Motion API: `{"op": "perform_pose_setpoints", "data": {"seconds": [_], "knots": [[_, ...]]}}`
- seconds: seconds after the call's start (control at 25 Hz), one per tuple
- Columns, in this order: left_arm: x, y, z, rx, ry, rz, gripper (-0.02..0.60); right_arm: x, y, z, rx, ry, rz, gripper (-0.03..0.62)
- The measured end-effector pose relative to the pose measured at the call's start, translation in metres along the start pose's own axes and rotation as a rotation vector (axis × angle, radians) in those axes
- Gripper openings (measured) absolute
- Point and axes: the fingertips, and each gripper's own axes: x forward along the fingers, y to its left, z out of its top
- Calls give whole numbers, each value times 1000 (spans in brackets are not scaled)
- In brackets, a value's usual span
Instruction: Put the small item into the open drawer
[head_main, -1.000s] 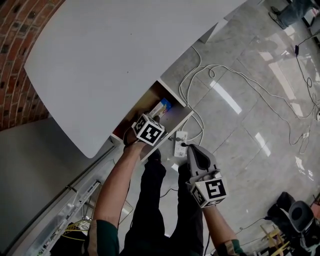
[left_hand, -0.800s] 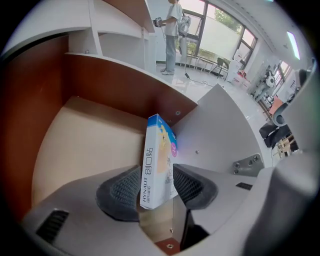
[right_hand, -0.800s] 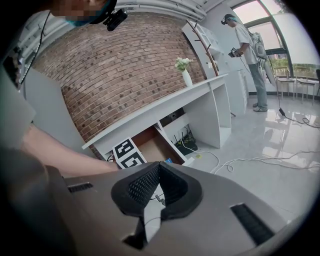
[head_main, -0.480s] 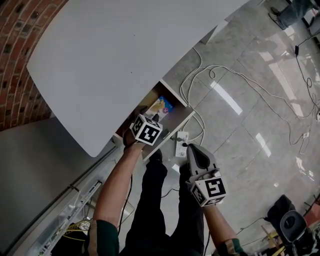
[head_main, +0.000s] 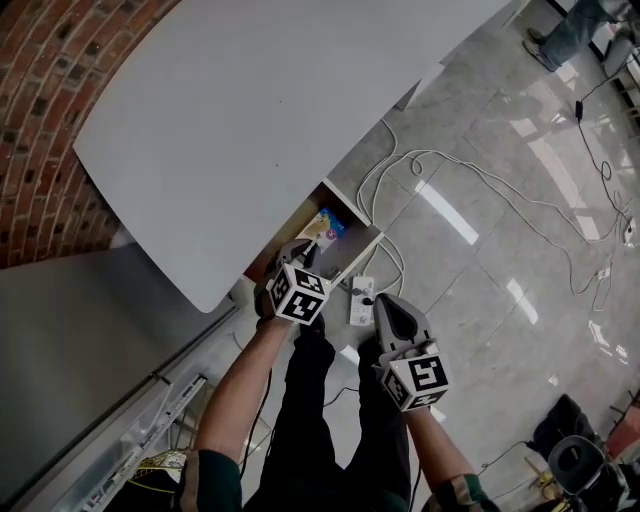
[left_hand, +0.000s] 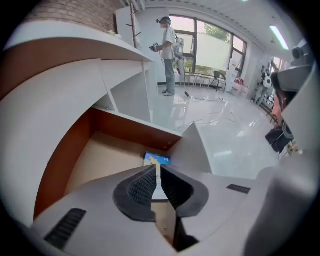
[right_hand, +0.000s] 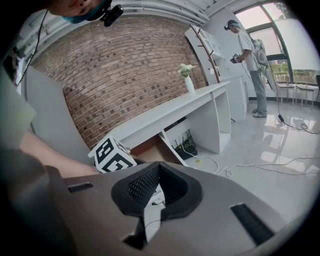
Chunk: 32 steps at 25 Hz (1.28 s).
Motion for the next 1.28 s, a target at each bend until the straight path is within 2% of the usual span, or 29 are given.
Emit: {"op": "perform_pose_setpoints", "data": {"seconds": [0.12, 0.24, 0.4, 0.6, 0.84, 1.12, 1.28], "knots": [[-20, -11, 1, -41, -16, -16, 15, -4, 7, 1, 6, 18, 2, 23], [-44, -28, 10, -75, -40, -46, 14, -13, 15, 12, -15, 20, 2, 23], [-82, -35, 29, -82, -80, -63, 14, -28, 33, 40, -41, -2, 14, 23], [-143, -24, 53, -104, -146, -40, 14, -46, 54, 72, -82, -24, 31, 23], [-219, -14, 85, -84, -222, 1, 14, -75, 80, 115, -155, -77, 40, 23], [-290, 2, 145, -43, -365, 37, 14, -107, 94, 195, -202, -202, 23, 23], [-334, -1, 167, -81, -437, 45, 14, -133, 108, 220, -194, -233, 19, 23]]}}
